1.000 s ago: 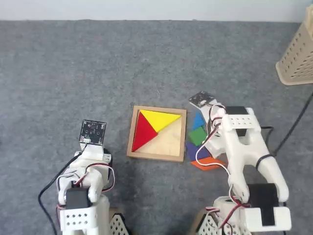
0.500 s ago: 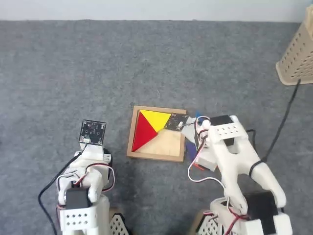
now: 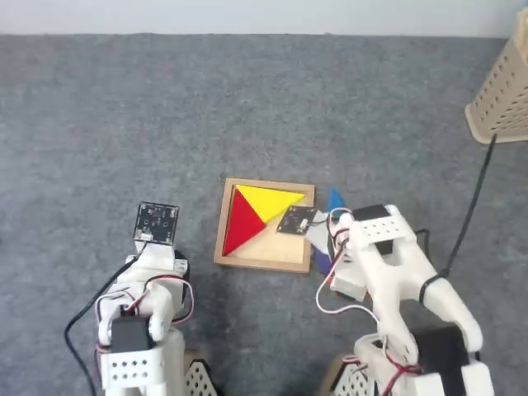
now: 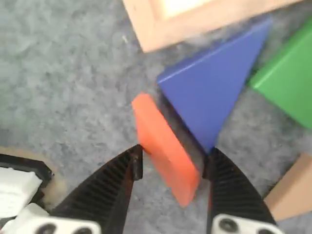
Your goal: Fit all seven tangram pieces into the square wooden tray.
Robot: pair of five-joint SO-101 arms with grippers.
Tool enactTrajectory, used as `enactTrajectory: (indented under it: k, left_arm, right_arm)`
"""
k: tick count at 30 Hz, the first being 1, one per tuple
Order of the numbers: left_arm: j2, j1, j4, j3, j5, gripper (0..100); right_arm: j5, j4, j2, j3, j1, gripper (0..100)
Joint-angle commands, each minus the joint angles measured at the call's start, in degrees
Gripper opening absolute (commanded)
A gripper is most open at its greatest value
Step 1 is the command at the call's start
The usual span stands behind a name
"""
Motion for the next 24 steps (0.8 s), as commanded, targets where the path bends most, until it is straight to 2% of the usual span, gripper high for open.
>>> enactTrajectory:
  k: [1, 3, 9, 20, 24]
  left_arm:
    - [-1.23, 0.18, 0.00, -0.57, 0.44, 7]
    - [-1.23, 0.18, 0.00, -0.57, 0.44, 7]
    - [-1.23, 0.18, 0.00, -0.57, 0.44, 7]
    - [-1.23, 0.18, 0.00, -0.57, 0.44, 7]
    - [-1.23, 0.18, 0.00, -0.57, 0.44, 7]
  right_arm:
    - [0.79, -3.12, -2.24, 2.11, -0.13, 23.0]
    - [0.62, -2.95, -2.33, 2.20, 0.04, 21.0]
    - [-8.09, 0.66, -3.12, -2.20, 0.13, 1.0]
    - [-23.56, 14.99, -3.12, -21.98, 0.13, 1.3]
    - [-34.55, 14.37, -2.42, -28.40, -0.40, 1.6]
